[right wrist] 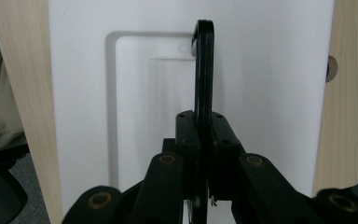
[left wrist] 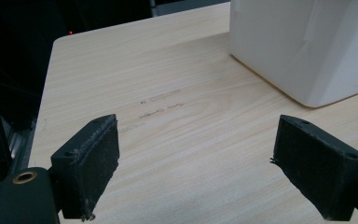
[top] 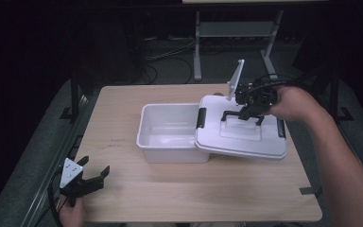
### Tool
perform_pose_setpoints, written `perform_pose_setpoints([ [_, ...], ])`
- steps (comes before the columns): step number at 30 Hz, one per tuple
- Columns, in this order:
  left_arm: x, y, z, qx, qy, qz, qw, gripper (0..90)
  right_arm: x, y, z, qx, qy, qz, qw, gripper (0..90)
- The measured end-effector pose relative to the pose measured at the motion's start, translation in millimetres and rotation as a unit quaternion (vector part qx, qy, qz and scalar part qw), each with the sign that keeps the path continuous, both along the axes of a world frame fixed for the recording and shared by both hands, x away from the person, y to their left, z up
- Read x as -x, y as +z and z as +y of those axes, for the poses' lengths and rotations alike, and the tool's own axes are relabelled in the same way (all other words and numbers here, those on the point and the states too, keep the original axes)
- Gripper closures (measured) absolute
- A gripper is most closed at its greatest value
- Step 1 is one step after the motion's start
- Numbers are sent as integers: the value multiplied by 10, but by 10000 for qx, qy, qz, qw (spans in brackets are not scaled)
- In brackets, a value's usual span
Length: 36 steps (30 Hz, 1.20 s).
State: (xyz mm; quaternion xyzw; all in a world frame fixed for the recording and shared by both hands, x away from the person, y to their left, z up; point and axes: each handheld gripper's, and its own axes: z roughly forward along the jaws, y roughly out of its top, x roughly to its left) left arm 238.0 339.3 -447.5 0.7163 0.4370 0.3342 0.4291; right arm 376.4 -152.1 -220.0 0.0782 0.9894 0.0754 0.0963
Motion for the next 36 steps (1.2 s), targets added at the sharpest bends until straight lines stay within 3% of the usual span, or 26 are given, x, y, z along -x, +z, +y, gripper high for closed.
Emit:
perform_pose_setpoints([
  [36, 9, 0, 9, 100, 26, -48, 9999, 138, -197, 1, 879, 33, 587, 72, 9982, 842],
])
